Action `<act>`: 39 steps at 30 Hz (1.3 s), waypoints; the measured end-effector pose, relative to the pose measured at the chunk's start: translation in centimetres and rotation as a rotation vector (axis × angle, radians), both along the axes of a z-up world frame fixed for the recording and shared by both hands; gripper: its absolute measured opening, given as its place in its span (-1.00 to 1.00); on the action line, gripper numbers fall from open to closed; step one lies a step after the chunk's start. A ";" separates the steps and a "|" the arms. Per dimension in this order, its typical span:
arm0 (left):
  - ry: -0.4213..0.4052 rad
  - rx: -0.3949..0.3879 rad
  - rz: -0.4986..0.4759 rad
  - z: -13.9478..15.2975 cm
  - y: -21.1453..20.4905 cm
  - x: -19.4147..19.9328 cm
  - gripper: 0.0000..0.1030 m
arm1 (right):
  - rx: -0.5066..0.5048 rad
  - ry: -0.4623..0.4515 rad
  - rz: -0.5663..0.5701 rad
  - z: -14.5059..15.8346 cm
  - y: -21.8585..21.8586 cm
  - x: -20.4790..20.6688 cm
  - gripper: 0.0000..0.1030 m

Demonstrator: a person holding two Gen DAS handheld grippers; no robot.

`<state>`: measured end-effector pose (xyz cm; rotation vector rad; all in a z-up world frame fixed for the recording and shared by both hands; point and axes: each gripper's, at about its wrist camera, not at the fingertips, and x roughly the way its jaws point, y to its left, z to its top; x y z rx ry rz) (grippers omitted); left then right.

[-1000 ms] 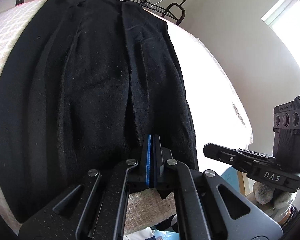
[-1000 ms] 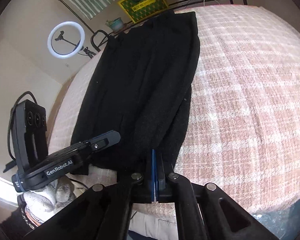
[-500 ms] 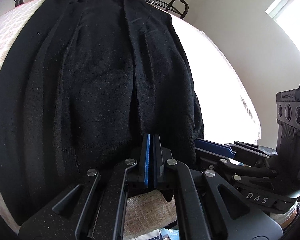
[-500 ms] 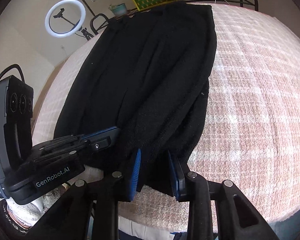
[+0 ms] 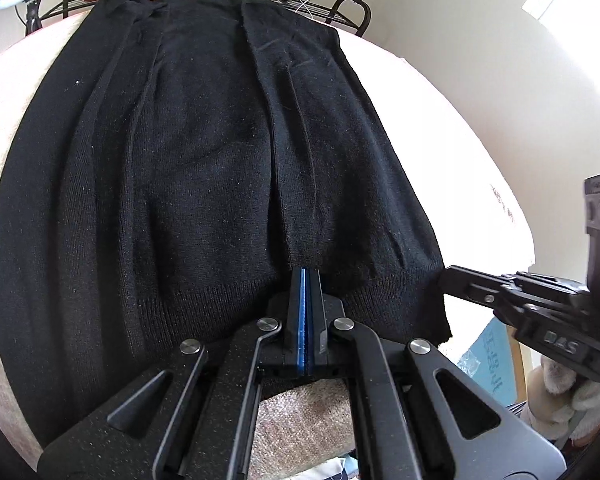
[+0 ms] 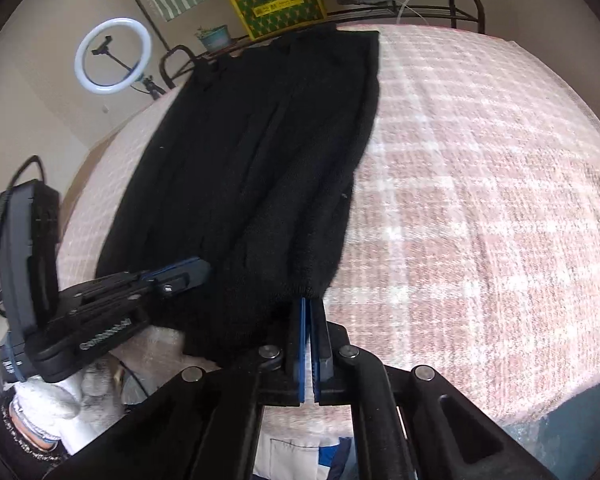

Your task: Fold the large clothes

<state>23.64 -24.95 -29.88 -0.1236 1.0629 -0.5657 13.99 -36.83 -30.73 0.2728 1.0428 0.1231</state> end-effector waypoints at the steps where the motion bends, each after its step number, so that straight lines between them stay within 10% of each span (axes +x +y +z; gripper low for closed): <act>1: -0.006 0.006 -0.002 0.0 -0.1 -0.1 -1.00 | 0.023 0.028 -0.001 -0.7 -0.3 0.1 -1.00; 11: -0.180 -0.006 -0.069 3.8 -1.2 -3.9 -0.91 | 0.191 -0.129 -0.033 3.1 -5.5 -2.5 -0.32; 16: -0.281 0.003 -0.197 4.6 -5.0 -7.3 -0.31 | 0.227 -0.257 -0.139 5.6 -10.0 -4.1 0.31; 25: -0.240 0.222 -0.281 1.6 -10.9 -8.4 -0.15 | 0.346 -0.304 -0.273 7.1 -17.5 -5.3 0.35; 30: -0.230 0.292 -0.228 0.2 -10.8 -7.0 -0.15 | 0.373 -0.313 -0.282 7.4 -18.4 -4.2 0.35; 34: -0.264 0.324 -0.187 0.5 -11.3 -6.4 -0.71 | 0.371 -0.312 -0.265 7.6 -18.8 -2.1 0.35; 39: -0.126 0.138 -0.121 1.3 -8.7 -4.8 -0.92 | 0.377 -0.316 -0.228 8.1 -18.6 3.4 0.41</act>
